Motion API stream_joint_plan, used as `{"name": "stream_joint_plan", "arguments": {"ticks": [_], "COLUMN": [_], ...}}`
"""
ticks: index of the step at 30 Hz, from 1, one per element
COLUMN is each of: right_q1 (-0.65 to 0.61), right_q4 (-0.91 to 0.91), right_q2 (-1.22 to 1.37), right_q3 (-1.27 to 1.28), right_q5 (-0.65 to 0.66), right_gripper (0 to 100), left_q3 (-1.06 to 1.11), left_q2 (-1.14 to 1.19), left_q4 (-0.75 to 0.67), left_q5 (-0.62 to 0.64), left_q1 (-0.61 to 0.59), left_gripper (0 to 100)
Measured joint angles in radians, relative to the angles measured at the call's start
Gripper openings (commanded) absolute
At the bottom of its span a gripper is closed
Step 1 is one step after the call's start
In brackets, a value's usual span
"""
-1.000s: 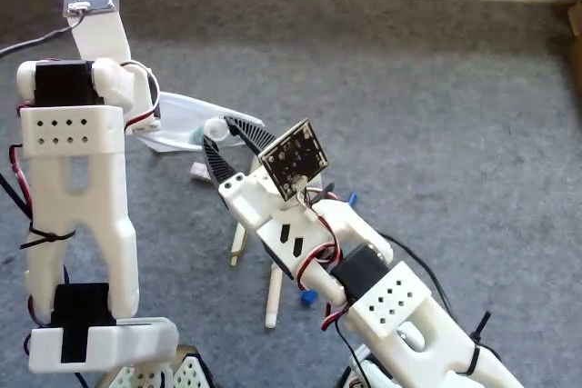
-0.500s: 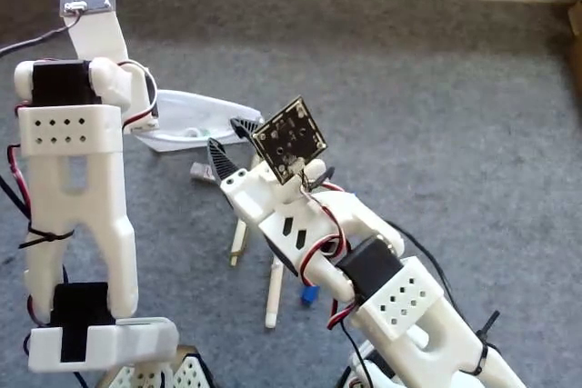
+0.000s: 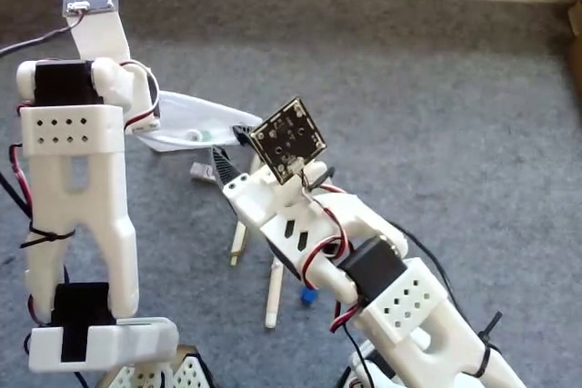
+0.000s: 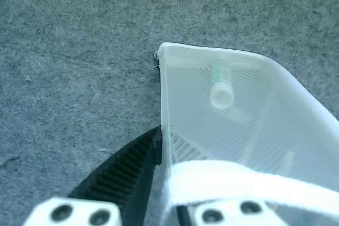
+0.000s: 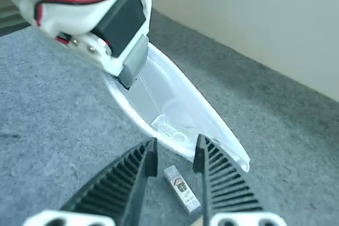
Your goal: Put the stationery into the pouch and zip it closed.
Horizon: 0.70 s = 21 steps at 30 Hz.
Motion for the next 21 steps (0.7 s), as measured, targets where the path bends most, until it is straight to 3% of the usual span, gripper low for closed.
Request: {"name": "stream_joint_plan", "arguments": {"ticks": [15,21], "right_q1": [0.210,0.255], "right_q4": [0.454,0.522], "right_q2": [0.002,0.002], "right_q3": [-0.157,-0.157], "right_q5": [-0.296,-0.325], "right_gripper": [11.2,11.2], "left_q3": [0.000,0.032], "left_q2": [0.002,-0.006], "left_q4": [-0.002,-0.012], "left_q5": [0.006,0.006], "left_q1": [-0.012,-0.012], "left_gripper": [1,1]}}
